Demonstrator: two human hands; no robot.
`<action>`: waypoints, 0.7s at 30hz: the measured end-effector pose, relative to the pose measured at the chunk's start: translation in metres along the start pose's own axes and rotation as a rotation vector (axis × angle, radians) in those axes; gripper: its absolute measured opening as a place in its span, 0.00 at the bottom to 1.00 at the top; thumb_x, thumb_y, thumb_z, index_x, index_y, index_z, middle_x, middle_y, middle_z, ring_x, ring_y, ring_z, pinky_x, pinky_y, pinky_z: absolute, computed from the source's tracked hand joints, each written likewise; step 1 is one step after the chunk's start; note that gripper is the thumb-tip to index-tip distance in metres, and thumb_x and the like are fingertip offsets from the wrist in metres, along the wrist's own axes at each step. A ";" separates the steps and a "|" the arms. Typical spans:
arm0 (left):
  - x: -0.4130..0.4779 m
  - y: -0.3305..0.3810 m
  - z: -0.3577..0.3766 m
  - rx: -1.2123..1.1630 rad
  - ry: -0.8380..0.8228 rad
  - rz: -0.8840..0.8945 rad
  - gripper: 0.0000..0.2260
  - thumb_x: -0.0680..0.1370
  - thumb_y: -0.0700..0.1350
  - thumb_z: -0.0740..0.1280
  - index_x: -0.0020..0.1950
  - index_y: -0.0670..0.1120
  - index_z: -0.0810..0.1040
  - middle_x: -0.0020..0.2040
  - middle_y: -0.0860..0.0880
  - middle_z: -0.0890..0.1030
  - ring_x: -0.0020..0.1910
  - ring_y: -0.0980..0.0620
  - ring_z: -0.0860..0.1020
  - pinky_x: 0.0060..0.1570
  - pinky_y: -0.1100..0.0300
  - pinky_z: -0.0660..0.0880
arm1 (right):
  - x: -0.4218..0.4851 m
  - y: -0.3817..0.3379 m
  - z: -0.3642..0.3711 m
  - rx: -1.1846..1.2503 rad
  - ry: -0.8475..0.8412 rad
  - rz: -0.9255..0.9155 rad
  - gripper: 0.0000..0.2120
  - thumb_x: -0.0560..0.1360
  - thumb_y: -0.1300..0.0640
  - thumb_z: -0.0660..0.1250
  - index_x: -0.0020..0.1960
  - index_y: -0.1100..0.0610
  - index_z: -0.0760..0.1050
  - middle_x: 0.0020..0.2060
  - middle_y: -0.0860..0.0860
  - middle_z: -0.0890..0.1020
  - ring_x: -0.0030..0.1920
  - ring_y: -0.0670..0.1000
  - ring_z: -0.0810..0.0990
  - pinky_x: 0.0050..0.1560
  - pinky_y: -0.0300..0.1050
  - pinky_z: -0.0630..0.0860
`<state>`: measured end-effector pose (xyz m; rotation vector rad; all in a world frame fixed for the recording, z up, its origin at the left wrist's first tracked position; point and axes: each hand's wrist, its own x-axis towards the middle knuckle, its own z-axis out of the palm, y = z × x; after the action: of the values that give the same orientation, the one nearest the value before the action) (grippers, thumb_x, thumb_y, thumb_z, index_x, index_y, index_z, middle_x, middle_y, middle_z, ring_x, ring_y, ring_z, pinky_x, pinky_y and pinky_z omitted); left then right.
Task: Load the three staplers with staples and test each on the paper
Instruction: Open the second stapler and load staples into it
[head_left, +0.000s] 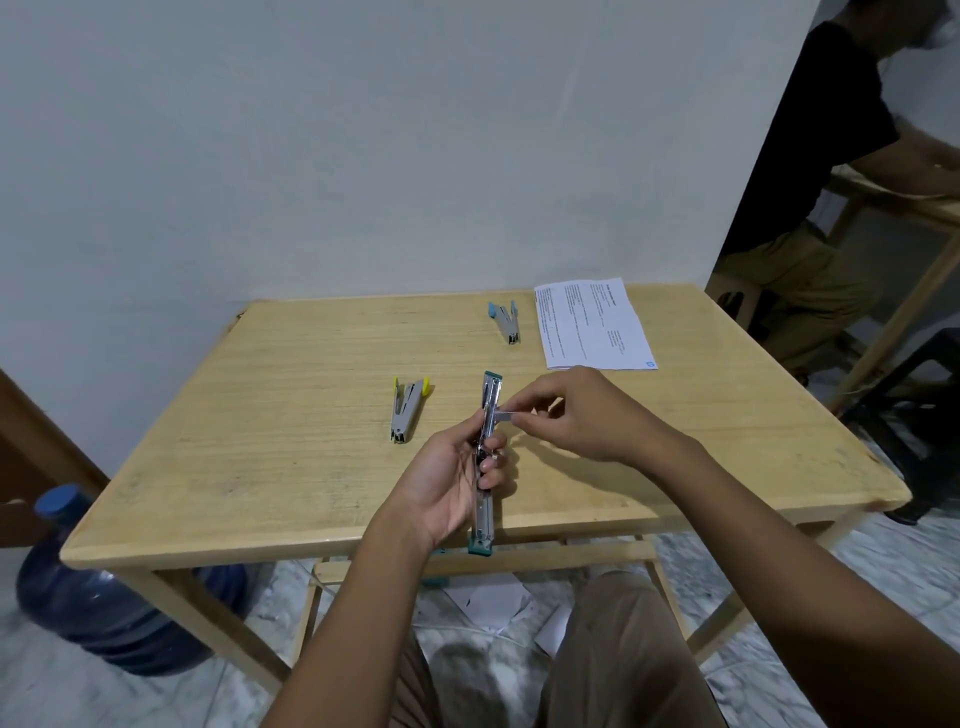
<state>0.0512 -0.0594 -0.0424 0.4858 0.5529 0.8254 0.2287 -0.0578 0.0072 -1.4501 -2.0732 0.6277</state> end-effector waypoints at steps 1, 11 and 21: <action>0.001 0.000 0.000 0.006 0.004 0.002 0.08 0.81 0.45 0.60 0.54 0.42 0.74 0.32 0.49 0.69 0.26 0.56 0.65 0.23 0.65 0.62 | 0.002 -0.002 0.002 -0.016 -0.003 -0.016 0.07 0.76 0.53 0.71 0.53 0.47 0.84 0.42 0.40 0.83 0.42 0.41 0.78 0.45 0.37 0.77; 0.000 0.001 0.000 0.003 0.003 -0.008 0.08 0.82 0.45 0.58 0.51 0.43 0.73 0.31 0.49 0.69 0.25 0.55 0.65 0.21 0.65 0.64 | 0.011 -0.025 -0.001 -0.324 -0.078 -0.112 0.11 0.79 0.55 0.64 0.58 0.47 0.83 0.48 0.48 0.79 0.40 0.43 0.72 0.44 0.41 0.70; 0.002 0.001 -0.003 -0.024 -0.032 -0.019 0.10 0.82 0.47 0.59 0.45 0.44 0.74 0.31 0.49 0.68 0.24 0.55 0.65 0.21 0.64 0.66 | 0.015 -0.025 0.009 -0.340 0.005 -0.065 0.10 0.78 0.51 0.67 0.58 0.46 0.80 0.45 0.39 0.79 0.44 0.43 0.75 0.45 0.43 0.73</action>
<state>0.0497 -0.0569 -0.0447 0.4705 0.5173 0.8042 0.2009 -0.0526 0.0187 -1.5523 -2.2942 0.2523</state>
